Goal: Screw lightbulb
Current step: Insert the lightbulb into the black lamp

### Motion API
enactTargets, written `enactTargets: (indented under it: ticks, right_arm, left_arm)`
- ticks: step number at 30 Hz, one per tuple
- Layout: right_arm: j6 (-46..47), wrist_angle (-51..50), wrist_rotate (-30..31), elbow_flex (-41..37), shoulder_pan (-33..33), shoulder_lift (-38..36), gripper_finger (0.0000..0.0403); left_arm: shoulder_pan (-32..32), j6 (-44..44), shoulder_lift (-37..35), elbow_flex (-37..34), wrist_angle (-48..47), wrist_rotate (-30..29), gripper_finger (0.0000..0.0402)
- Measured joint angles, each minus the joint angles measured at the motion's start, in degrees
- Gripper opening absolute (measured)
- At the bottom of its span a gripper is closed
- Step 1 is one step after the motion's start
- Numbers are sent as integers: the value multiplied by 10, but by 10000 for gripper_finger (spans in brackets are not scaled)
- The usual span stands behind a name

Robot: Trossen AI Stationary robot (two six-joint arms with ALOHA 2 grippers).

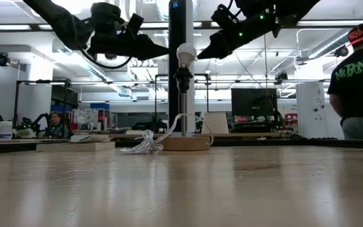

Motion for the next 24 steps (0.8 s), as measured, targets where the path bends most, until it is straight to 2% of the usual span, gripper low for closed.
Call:
enactTargets:
  ticks: [3, 9, 15, 24]
  right_arm:
    - [-4, 19, -5, 0, -6, 7, 1]
    - [-7, 45, -59, 0, -2, 13, 1]
    - [-6, 44, -59, 0, 3, 13, 0]
    - [4, 35, -58, 0, 7, 13, 0]
  left_arm:
    - [0, 0, 1, 3, 0, -3, 0]
    - [0, 1, 2, 7, 1, -3, 0]
    - [0, 1, 3, 7, 0, 22, 0]
    - [-1, -1, 3, 7, 0, 27, 0]
